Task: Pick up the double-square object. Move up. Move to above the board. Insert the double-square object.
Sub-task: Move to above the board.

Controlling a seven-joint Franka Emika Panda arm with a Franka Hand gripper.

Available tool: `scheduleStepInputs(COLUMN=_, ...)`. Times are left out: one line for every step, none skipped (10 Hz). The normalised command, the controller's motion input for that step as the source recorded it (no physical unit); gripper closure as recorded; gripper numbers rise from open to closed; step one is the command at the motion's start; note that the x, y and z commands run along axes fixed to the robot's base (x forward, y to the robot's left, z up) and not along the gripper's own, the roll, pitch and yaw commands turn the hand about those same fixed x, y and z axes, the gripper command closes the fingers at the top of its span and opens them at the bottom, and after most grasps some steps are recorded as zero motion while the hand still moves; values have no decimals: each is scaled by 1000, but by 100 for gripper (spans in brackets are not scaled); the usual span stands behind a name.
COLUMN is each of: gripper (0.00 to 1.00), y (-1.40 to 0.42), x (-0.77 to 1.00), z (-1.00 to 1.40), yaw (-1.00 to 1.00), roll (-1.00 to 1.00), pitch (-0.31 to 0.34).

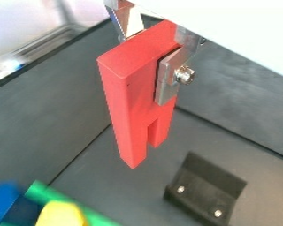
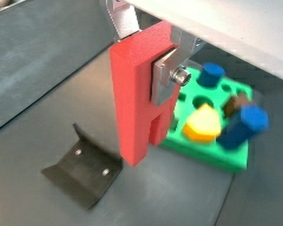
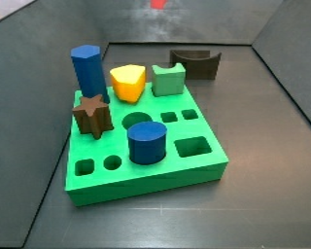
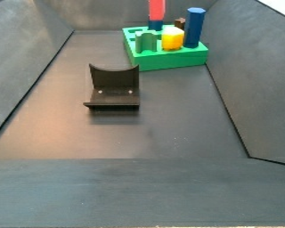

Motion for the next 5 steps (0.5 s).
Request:
scheduleStepInputs(gripper=100, y=-1000, x=-133, z=95, yaw=425, roll=58, pitch=-16)
scheduleStepInputs(gripper=100, y=-1000, x=-133, z=96, yaw=305, roll=51, pitch=-12)
scheduleStepInputs(gripper=100, y=-1000, x=-135, z=100, yaw=147, roll=34, pitch=-7)
scheduleStepInputs(gripper=100, y=-1000, x=-138, z=103, yaw=63, roll=26, pitch=-3)
scheduleStepInputs(gripper=100, y=-1000, x=-139, z=106, yaw=49, roll=22, pitch=1)
